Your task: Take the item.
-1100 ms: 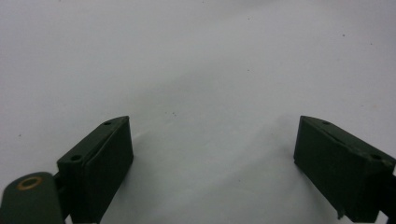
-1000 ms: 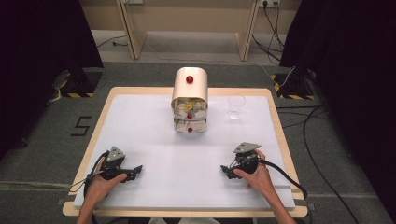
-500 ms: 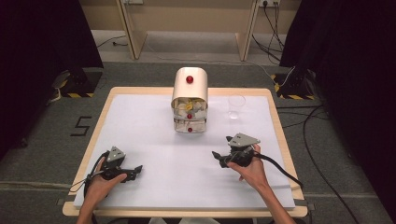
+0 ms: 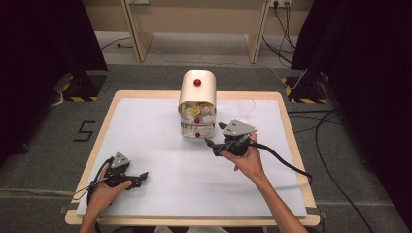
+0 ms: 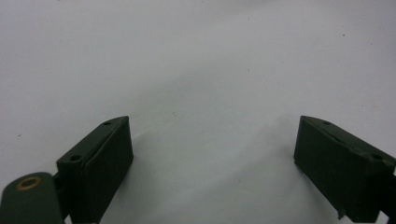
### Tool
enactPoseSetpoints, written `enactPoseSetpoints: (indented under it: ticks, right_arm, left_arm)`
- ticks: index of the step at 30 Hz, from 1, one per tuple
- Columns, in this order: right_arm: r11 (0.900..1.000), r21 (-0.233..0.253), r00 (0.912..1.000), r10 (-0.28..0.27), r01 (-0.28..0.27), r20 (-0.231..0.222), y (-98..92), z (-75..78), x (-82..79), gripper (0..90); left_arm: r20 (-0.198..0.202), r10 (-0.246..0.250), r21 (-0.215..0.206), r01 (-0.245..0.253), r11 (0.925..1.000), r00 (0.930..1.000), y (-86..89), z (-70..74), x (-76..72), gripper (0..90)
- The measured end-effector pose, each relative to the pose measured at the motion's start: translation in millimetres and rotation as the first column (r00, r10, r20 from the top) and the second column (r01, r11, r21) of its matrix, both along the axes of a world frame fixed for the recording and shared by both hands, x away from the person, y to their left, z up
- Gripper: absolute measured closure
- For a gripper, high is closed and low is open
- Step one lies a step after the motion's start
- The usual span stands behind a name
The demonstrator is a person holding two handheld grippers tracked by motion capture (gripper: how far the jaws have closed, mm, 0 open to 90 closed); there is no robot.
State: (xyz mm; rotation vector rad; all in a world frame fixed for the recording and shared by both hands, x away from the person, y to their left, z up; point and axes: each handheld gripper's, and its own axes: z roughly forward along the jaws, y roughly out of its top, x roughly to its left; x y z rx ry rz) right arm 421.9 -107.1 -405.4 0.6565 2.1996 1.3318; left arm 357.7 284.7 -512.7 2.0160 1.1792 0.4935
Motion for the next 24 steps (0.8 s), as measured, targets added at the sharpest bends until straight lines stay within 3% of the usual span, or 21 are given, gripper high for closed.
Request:
enactPoseSetpoints:
  ticks: [14,21,24]
  right_arm:
    - [1.0,0.009,0.9988,0.025,-0.025,0.042,29.6,30.0,18.1,30.3]
    - [1.0,0.003,0.9993,0.015,-0.015,0.033,43.2,25.4,34.8,30.7]
    - [1.0,-0.024,0.9994,0.003,-0.002,0.035,46.8,18.6,40.7,30.3]
  left_arm:
    - [-0.002,-0.001,0.0,0.001,1.0,1.0,0.1,0.0,0.2,10.7]
    - [-0.002,-0.001,0.001,0.001,1.0,1.0,0.1,0.1,0.2,10.6]
    - [-0.002,-0.002,0.001,0.002,1.0,1.0,0.1,0.0,0.3,10.7]
